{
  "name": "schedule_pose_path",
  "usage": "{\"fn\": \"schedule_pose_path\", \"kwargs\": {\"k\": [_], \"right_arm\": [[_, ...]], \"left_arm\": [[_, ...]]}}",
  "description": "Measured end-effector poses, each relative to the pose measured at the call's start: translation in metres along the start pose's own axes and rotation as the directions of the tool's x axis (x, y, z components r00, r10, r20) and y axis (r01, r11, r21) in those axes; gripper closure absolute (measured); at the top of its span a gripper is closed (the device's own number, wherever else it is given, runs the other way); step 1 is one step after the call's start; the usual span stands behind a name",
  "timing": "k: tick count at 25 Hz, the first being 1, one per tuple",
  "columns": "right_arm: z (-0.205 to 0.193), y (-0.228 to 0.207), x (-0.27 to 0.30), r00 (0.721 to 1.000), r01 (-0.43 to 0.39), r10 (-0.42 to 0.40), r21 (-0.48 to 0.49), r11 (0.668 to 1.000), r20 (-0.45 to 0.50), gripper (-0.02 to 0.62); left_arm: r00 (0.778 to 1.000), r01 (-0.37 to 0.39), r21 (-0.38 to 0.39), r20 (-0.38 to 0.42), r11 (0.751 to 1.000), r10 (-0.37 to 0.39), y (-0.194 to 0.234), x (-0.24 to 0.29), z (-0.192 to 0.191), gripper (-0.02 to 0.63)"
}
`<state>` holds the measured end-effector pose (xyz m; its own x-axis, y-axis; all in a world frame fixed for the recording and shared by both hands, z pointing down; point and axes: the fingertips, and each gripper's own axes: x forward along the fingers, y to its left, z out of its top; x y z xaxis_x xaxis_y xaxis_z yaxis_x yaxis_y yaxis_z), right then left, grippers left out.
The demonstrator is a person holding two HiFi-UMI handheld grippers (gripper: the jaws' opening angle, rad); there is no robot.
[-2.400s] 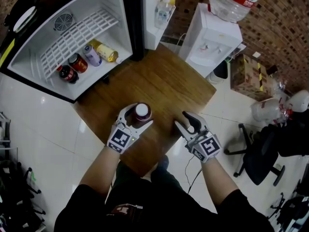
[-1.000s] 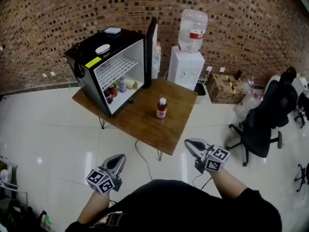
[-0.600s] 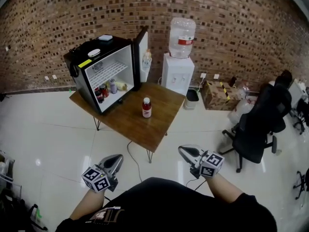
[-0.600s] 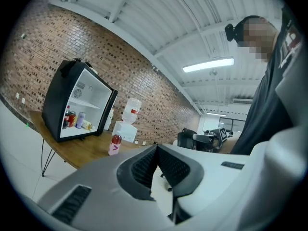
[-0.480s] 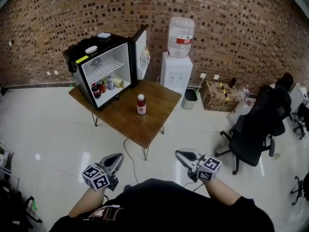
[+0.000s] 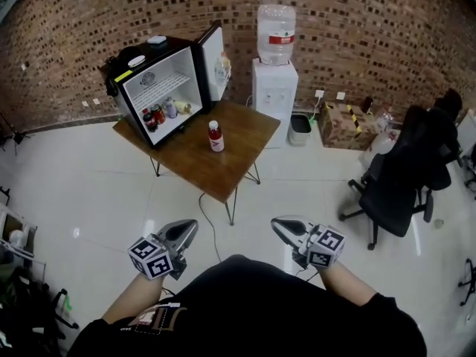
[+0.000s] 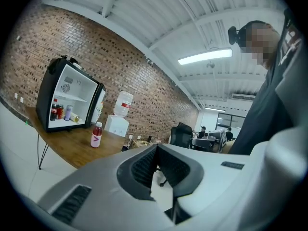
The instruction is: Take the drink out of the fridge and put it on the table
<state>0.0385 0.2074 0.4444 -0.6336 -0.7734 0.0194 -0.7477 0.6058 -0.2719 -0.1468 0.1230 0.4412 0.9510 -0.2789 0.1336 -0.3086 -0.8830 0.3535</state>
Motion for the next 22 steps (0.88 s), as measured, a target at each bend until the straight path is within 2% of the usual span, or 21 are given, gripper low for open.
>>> {"fn": "schedule_pose_path", "kwargs": {"k": [3, 6, 11, 22], "right_arm": [[-0.002, 0.010, 0.017, 1.000, 0.012, -0.012, -0.010, 1.000, -0.004, 0.595], [0.005, 0.028, 0.040, 0.999, 0.014, -0.015, 0.023, 1.000, 0.030, 0.595], [0.007, 0.048, 0.073, 1.000, 0.000, -0.001, 0.051, 0.999, 0.019, 0.595], [-0.006, 0.048, 0.080, 1.000, -0.004, 0.005, 0.031, 1.000, -0.030, 0.595]], "left_arm": [[1.000, 0.004, 0.035, -0.006, 0.999, -0.004, 0.010, -0.021, 0.004, 0.595], [1.000, -0.006, 0.060, -0.012, 0.998, 0.006, 0.023, -0.047, 0.005, 0.595], [0.999, -0.030, 0.039, 0.016, 0.999, 0.029, 0.042, -0.086, 0.004, 0.595], [0.998, -0.044, 0.023, 0.051, 0.999, 0.042, 0.041, -0.097, -0.014, 0.595]]}}
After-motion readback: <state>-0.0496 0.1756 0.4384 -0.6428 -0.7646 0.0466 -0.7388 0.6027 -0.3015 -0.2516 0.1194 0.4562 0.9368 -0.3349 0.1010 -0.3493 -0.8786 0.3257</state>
